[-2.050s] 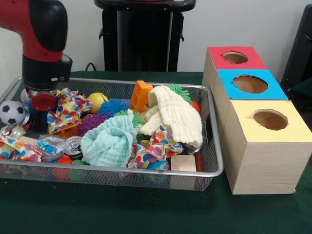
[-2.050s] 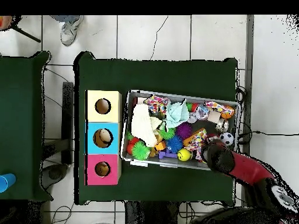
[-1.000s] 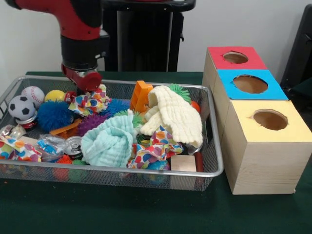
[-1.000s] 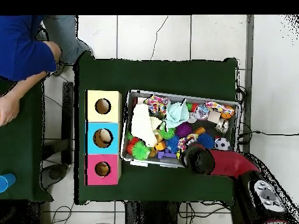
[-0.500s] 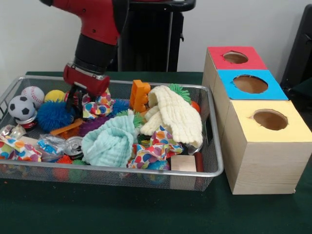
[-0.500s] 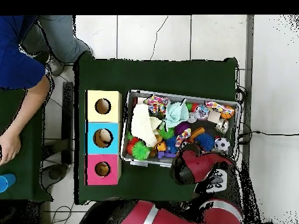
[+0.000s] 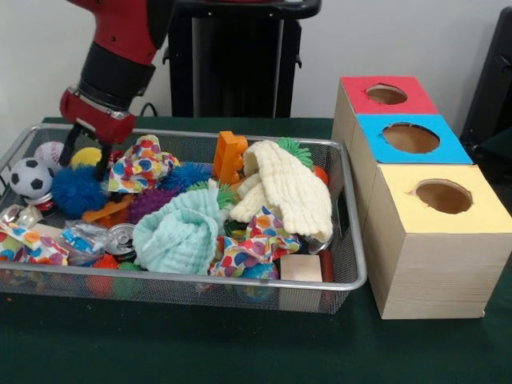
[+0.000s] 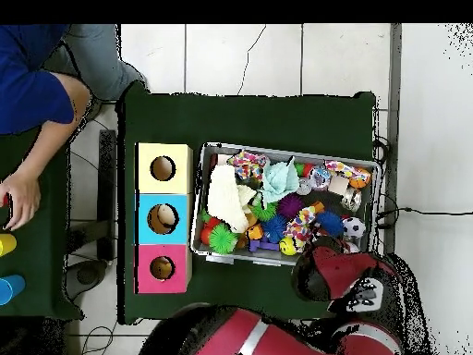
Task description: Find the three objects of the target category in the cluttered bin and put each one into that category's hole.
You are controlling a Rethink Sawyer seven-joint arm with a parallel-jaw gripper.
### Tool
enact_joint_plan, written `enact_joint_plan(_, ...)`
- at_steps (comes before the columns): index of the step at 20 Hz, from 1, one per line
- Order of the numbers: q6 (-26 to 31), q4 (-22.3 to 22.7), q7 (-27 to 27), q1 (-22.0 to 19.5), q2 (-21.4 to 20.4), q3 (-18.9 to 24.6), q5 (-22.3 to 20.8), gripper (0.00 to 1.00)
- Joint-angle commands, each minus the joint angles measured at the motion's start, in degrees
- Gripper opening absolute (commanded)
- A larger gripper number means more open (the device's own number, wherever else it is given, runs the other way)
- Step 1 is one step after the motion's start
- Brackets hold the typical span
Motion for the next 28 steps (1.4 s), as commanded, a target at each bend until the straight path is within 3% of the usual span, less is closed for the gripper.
enact_joint_plan(1,14.5,0.1,-5.8,-5.4,-10.7,10.1,1.0,1.00)
enact_joint_plan(2,17.5,1.4,-8.3,-7.1,-13.9,12.8,1.3,1.00)
enact_joint_plan(4,19.6,2.2,-10.5,-8.1,-17.2,14.2,1.1,1.00)
enact_joint_plan(6,17.6,1.2,-9.4,-7.1,-17.0,12.4,-1.2,1.00)
enact_joint_plan(8,12.3,-1.1,-5.7,-5.8,-13.8,9.7,-3.9,1.00)
enact_joint_plan(10,5.0,-3.9,-0.4,-2.9,-8.6,4.1,-4.2,1.00)
enact_joint_plan(12,-2.2,-5.3,2.0,-1.3,-4.3,-0.3,-1.9,1.00)
enact_joint_plan(15,-10.1,-4.8,2.0,-2.0,-1.3,-2.0,2.3,1.00)
enact_joint_plan(20,-21.2,-3.4,2.2,-6.0,2.7,2.1,5.4,1.00)
enact_joint_plan(24,-20.5,-5.0,4.3,-9.1,4.3,6.8,2.6,1.00)
enact_joint_plan(28,-20.6,-5.8,4.2,-9.8,5.5,7.9,2.5,1.00)
